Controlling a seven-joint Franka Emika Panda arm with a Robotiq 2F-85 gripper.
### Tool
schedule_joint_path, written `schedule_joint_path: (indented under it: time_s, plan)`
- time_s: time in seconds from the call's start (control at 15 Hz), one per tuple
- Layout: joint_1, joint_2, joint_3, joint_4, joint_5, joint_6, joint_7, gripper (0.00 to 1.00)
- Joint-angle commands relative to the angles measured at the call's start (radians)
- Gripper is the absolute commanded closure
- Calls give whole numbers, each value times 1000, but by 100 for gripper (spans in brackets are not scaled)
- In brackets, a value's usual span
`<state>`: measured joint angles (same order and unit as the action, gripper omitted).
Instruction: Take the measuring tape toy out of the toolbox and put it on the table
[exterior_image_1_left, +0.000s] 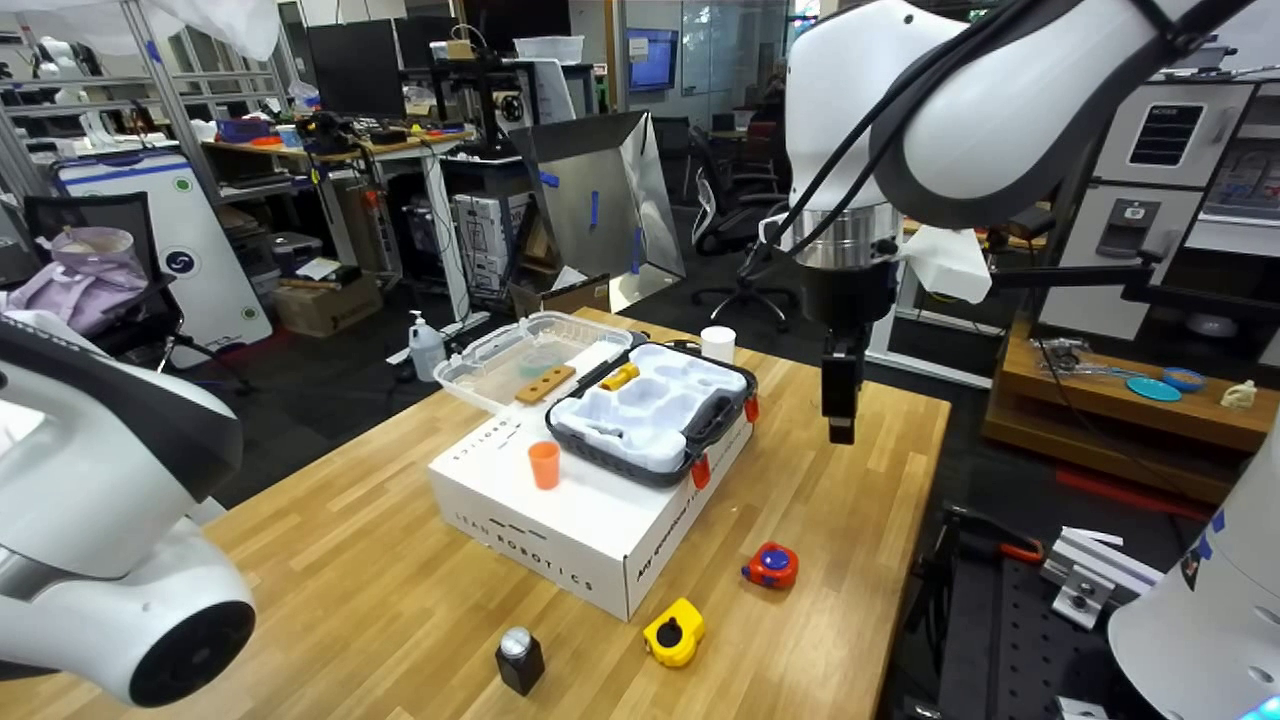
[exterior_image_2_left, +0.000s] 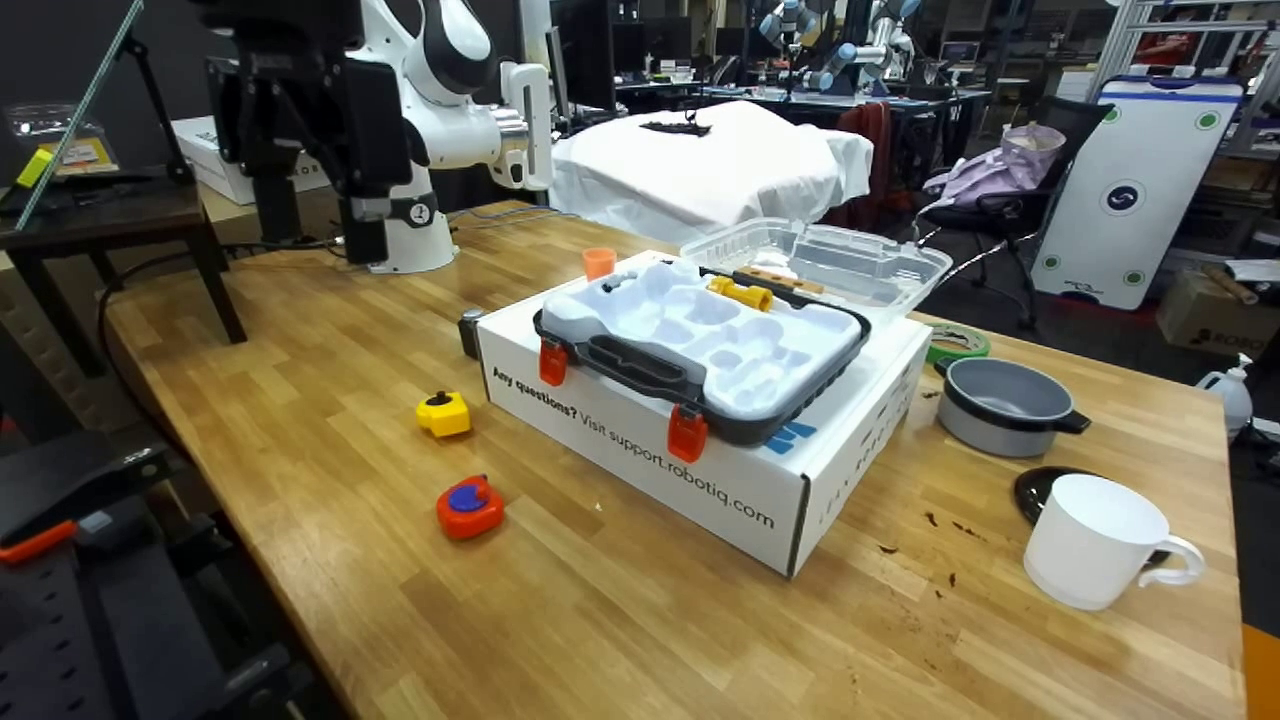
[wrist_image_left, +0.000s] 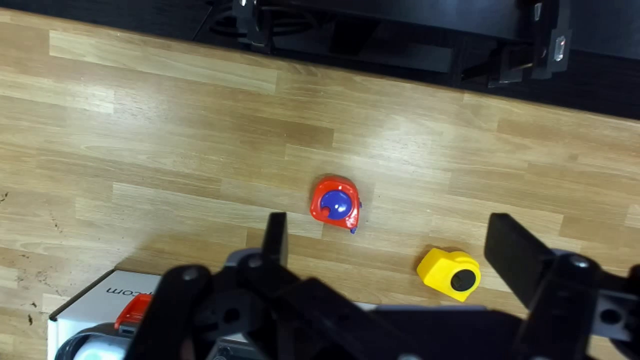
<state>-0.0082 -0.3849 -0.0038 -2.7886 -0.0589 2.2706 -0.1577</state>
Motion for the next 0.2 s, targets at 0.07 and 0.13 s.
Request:
schedule_joint_path:
  time_s: [0.07,0.13]
  plan:
    - [8,-1,-8,1,-4,-3,3,0]
    - [8,-1,-8,1,-4,-3,3,0]
